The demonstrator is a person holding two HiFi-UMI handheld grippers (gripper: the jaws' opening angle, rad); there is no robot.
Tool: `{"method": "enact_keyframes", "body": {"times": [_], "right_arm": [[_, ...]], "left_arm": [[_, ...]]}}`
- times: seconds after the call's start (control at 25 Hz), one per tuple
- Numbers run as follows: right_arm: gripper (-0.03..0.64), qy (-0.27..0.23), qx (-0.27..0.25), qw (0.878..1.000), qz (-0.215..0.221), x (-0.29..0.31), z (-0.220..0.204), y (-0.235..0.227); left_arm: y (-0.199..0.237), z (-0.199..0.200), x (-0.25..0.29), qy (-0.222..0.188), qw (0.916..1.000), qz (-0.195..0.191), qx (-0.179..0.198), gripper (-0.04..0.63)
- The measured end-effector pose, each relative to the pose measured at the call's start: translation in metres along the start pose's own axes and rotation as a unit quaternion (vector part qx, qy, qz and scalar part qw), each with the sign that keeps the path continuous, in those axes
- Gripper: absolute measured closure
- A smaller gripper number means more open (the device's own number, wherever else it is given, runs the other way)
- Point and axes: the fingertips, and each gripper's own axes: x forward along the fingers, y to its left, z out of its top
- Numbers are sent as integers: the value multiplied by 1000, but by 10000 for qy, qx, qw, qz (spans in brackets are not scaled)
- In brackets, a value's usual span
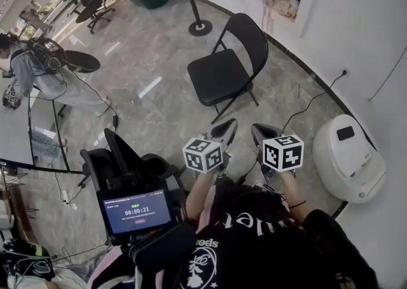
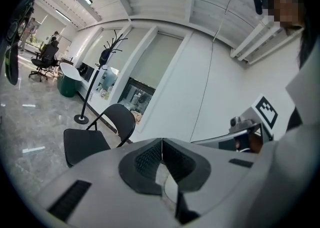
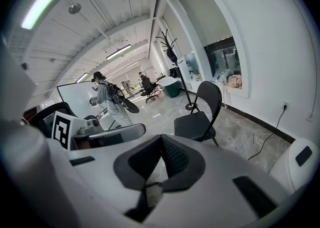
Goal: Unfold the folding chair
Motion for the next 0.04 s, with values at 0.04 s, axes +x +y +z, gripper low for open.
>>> {"method": "enact_keyframes", "body": {"times": [0.04], "right_arm": [[601, 12, 2, 10000, -5, 0, -1, 0]], "left_arm": [[1, -1, -1, 1, 10000, 9, -9, 591]]}}
